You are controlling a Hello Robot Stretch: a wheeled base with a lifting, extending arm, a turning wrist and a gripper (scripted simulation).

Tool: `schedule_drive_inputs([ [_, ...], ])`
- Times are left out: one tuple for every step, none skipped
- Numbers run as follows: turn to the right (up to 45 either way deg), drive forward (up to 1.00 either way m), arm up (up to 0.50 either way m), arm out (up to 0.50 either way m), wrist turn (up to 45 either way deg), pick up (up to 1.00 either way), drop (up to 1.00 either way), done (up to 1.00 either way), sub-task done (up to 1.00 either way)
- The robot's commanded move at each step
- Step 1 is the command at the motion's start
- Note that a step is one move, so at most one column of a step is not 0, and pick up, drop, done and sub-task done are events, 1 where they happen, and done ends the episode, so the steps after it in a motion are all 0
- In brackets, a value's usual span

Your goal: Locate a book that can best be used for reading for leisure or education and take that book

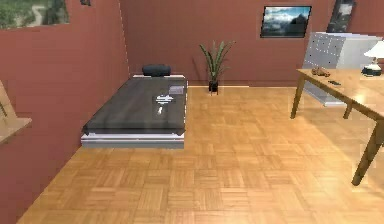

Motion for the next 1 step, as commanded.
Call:
schedule_drive_inputs([
  [3.0,0.0,0.0,0.0,0.0,0.0,0.0,0.0,0.0],
])
